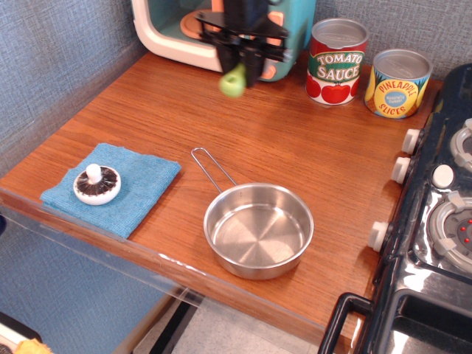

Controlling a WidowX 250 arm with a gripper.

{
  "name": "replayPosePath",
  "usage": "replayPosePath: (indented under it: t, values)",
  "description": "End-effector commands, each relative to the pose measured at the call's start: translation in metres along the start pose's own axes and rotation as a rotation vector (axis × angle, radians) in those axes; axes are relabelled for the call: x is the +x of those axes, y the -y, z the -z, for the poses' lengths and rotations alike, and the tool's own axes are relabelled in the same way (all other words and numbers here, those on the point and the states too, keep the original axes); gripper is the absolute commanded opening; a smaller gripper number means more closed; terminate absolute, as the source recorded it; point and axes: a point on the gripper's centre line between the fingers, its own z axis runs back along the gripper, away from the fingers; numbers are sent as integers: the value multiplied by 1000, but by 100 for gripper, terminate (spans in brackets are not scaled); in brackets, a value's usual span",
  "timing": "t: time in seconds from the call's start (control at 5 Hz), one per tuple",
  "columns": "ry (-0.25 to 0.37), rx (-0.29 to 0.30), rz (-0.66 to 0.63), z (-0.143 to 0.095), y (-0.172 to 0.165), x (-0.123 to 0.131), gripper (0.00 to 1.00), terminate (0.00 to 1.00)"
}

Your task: PLACE THE KNIFE AT THE LEFT SIDE CORNER OF THE TABLE

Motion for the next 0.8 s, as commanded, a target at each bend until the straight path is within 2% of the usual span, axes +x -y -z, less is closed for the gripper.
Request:
replayPosePath:
  t: [0.0,0.2,0.6]
  values:
    - [-1,103,15,-4,-95,-22,0,0]
    - [-32,139,-49,10,-118,-31,0,0]
    - [-138,122,-81,44,-130,-48,0,0]
